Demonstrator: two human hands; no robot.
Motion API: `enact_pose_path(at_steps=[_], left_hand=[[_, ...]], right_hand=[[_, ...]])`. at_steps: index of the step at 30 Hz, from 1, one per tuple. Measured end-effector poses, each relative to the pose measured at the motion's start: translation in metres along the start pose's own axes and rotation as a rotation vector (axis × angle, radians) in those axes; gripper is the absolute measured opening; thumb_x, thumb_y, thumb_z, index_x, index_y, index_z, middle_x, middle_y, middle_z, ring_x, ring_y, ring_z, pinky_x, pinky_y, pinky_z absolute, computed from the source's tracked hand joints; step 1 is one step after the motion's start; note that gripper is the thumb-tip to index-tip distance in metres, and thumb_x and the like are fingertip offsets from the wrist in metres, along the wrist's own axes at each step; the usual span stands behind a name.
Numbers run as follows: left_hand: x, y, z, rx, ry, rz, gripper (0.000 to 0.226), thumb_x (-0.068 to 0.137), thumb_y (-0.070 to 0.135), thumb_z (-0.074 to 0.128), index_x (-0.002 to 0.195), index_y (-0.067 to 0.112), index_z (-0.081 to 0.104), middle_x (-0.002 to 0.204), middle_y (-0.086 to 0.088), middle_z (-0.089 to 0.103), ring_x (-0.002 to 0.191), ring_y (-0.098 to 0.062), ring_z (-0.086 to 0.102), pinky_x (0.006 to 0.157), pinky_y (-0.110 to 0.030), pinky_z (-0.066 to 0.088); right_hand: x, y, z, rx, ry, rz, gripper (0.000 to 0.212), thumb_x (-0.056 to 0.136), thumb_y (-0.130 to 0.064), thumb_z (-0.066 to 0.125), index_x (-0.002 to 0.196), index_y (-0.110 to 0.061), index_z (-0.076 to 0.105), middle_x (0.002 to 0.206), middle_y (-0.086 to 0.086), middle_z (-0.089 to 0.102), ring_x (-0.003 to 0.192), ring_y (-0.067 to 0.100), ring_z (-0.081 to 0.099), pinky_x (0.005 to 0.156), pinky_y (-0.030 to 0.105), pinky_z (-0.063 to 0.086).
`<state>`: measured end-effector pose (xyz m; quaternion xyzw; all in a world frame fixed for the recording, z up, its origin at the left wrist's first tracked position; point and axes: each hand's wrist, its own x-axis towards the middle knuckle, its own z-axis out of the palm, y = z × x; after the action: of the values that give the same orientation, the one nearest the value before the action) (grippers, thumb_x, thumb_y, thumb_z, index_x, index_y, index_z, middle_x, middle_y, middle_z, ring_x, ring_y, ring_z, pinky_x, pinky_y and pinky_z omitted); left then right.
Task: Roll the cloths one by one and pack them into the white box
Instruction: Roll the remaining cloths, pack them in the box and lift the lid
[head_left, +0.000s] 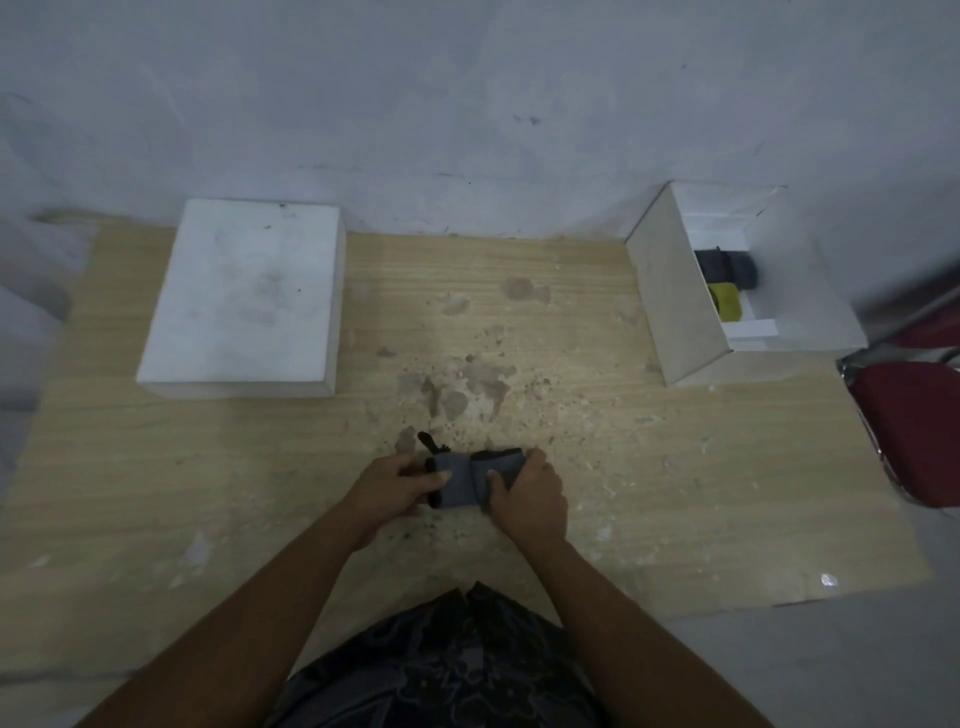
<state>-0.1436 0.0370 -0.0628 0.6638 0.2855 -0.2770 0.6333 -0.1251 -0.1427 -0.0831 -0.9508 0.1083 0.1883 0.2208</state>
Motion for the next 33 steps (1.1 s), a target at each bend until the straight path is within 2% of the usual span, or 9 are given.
enact_pose_path(at_steps=[3,6,9,12,17,22,26,31,33], left_hand=[[-0.003,0.006,0.012,0.068,-0.013,0.048,0.032,0.082,0.029,0.073,0.108,0.011,0.066,0.101,-0.005,0.070,0.089,-0.016,0.068,0.071,-0.024,0.057],[-0.003,0.010,0.025,0.109,-0.009,0.052,0.031,0.085,0.028,0.070,0.105,0.006,0.065,0.100,-0.010,0.070,0.089,-0.019,0.068,0.075,-0.030,0.058],[-0.005,0.016,0.040,0.038,0.000,0.046,0.024,0.088,0.031,0.066,0.100,0.011,0.064,0.098,-0.005,0.068,0.088,-0.015,0.067,0.075,-0.027,0.057],[-0.006,0.026,0.054,-0.034,0.056,0.013,0.034,0.089,0.045,0.060,0.092,0.012,0.067,0.098,-0.006,0.069,0.091,-0.018,0.068,0.080,-0.031,0.058],[-0.005,0.039,0.075,-0.067,0.068,0.090,0.040,0.080,0.050,0.068,0.094,0.013,0.072,0.095,-0.008,0.073,0.093,-0.022,0.069,0.080,-0.031,0.057],[0.000,0.067,0.105,-0.252,0.040,0.125,0.033,0.085,0.031,0.068,0.112,0.012,0.062,0.111,-0.004,0.069,0.102,-0.018,0.067,0.090,-0.034,0.056],[0.000,0.103,0.136,-0.345,-0.032,0.207,0.031,0.088,0.022,0.065,0.117,0.011,0.060,0.116,-0.005,0.069,0.108,-0.020,0.066,0.095,-0.036,0.053],[0.008,0.141,0.167,-0.337,-0.088,0.281,0.039,0.081,0.025,0.068,0.117,0.011,0.063,0.113,-0.003,0.072,0.107,-0.020,0.067,0.097,-0.040,0.052],[0.016,0.163,0.192,-0.283,-0.073,0.328,0.031,0.082,0.025,0.068,0.112,0.018,0.066,0.105,0.007,0.075,0.103,-0.012,0.068,0.090,-0.032,0.054]], right_hand=[[0.004,0.001,-0.003,0.201,-0.031,0.028,0.045,0.083,-0.038,0.067,0.111,-0.007,0.050,0.110,0.010,0.058,0.098,0.024,0.058,0.076,0.032,0.054],[0.000,-0.004,-0.013,0.380,-0.009,0.008,0.036,0.081,-0.033,0.072,0.100,-0.012,0.049,0.093,0.004,0.056,0.074,0.010,0.053,0.052,0.007,0.042],[-0.009,-0.006,-0.019,0.535,0.000,0.005,0.028,0.087,-0.042,0.063,0.094,-0.017,0.053,0.090,0.000,0.059,0.074,0.007,0.056,0.052,0.011,0.042],[-0.017,-0.001,-0.026,0.625,0.014,-0.070,0.021,0.097,-0.034,0.048,0.095,-0.018,0.061,0.082,-0.003,0.059,0.072,0.008,0.056,0.058,0.014,0.041],[-0.016,0.011,-0.049,0.813,-0.004,-0.134,0.018,0.093,-0.014,0.057,0.110,-0.017,0.059,0.100,-0.009,0.065,0.090,-0.007,0.061,0.073,0.009,0.048],[0.002,0.024,-0.091,0.993,0.060,-0.032,0.032,0.084,-0.020,0.071,0.112,-0.022,0.055,0.108,-0.013,0.059,0.103,0.003,0.057,0.080,0.014,0.051],[0.026,0.036,-0.133,1.257,-0.101,0.138,0.045,0.085,-0.032,0.068,0.123,-0.018,0.049,0.112,0.001,0.064,0.102,0.017,0.064,0.091,0.039,0.055],[0.053,0.050,-0.186,1.386,-0.086,0.027,0.045,0.084,-0.017,0.068,0.125,-0.015,0.048,0.121,0.011,0.060,0.105,0.027,0.065,0.083,0.037,0.057],[0.070,0.062,-0.213,1.388,-0.062,-0.031,0.040,0.087,-0.014,0.065,0.124,-0.019,0.050,0.118,0.010,0.063,0.104,0.026,0.066,0.081,0.034,0.057]])
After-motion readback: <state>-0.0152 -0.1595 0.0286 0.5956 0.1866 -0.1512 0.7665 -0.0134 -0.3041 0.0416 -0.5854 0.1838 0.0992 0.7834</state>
